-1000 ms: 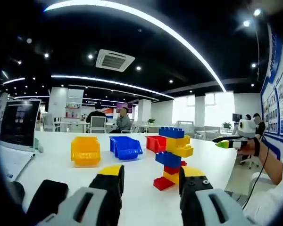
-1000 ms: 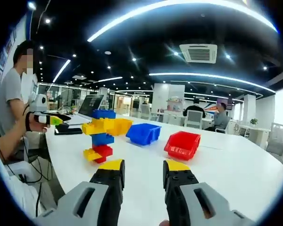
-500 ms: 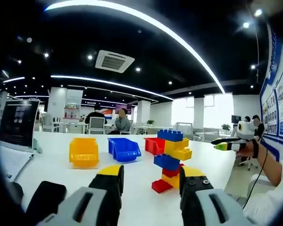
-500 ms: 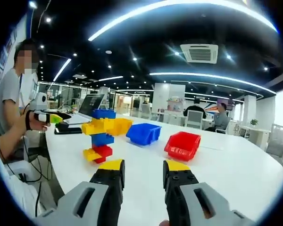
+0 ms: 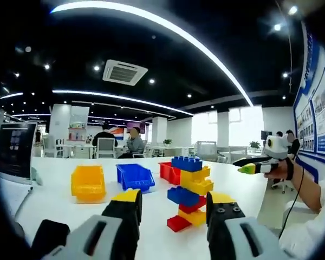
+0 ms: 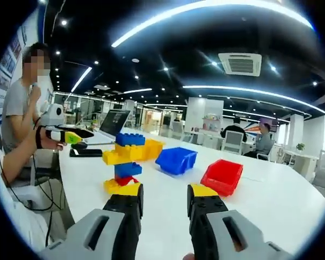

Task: Take apart the toy blocks one by one and place each separated block into its matching bin, sorting the blocks by their type until all the connected pieces are disassembled and separated into the correct bins

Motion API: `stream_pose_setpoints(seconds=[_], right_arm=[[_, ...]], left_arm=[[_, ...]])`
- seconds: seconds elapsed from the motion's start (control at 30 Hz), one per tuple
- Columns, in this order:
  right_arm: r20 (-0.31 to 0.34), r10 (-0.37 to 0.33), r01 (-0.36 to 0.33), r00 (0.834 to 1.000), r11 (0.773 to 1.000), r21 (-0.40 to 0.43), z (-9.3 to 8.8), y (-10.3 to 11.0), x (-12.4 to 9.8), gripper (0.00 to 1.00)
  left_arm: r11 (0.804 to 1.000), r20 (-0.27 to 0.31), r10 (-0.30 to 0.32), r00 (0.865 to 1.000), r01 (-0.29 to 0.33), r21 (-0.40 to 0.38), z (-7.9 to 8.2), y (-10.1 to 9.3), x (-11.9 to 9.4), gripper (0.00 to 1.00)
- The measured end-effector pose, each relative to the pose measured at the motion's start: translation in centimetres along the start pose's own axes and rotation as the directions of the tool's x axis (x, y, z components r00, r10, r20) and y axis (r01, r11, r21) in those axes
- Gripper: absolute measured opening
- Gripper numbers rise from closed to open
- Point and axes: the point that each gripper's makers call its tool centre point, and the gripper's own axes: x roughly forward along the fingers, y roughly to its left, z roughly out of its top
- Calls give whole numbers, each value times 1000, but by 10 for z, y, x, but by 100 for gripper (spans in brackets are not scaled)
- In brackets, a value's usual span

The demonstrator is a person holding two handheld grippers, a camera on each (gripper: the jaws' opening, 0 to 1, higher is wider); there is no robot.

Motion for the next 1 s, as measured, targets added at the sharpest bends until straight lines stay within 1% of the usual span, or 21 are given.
stream_pose_setpoints(seconds=[0.07,0.13,0.23,0.3,0.33,0.4,0.43,0.47,0.5,0.53,0.57,0.6,0.67,0.73,0.83,0.87,0.97,1.0], right_arm=[[-3,34,-34,999,999,2,3,4,7,34],[-3,51,-51,999,999,-1,7,7,11,34],[-9,76,-76,997,996,-39,16,11,18,34],[-14,106,-107,994,992,-61,20,15,25,34],[-11,135,-135,991,988,-69,23,19,30,34],[-12,188,-188,982,981,-56,24,24,39,35],[-4,213,-213,977,976,-46,25,28,42,35],[13,253,-253,967,967,-17,26,35,45,36],[21,284,-284,959,959,11,26,39,49,37],[24,307,-307,951,951,13,25,42,53,37],[21,326,-326,945,945,-3,24,44,58,37],[14,344,-344,939,939,-13,21,47,62,38],[9,378,-378,926,926,6,18,50,69,39],[30,416,-417,909,908,33,17,53,80,40],[32,429,-430,903,903,14,15,53,88,40],[31,433,-434,901,901,13,14,53,90,40],[45,435,-436,899,900,11,14,51,95,40],[54,437,-438,898,899,12,15,52,96,40]], left_arm=[[1000,-8,-4,1000,4,3,-2,-1,3,48],[1000,-17,1,1000,-1,13,-4,-1,5,48],[1000,-12,-13,1000,13,9,-4,-5,6,48],[1000,-10,-20,1000,20,6,-3,-7,8,48],[1000,-11,-22,1000,22,7,-3,-8,10,48],[999,-8,-38,999,38,9,-1,-12,11,48],[997,7,-71,997,71,-14,3,-19,11,48],[994,29,-94,995,95,-51,8,-22,11,48],[993,41,-99,994,102,-59,11,-23,10,48],[993,47,-99,994,102,-54,14,-22,10,48],[992,56,-108,993,111,-60,18,-23,10,48],[989,70,-122,990,128,-78,23,-25,10,48],[985,89,-136,987,145,-96,30,-27,10,48],[983,95,-149,984,157,-92,39,-29,12,47],[983,85,-159,984,166,-78,46,-33,20,46],[984,72,-159,985,165,-71,46,-34,26,46],[992,26,-117,993,118,-42,43,-31,43,45],[994,14,-102,995,102,-47,42,-31,50,45]])
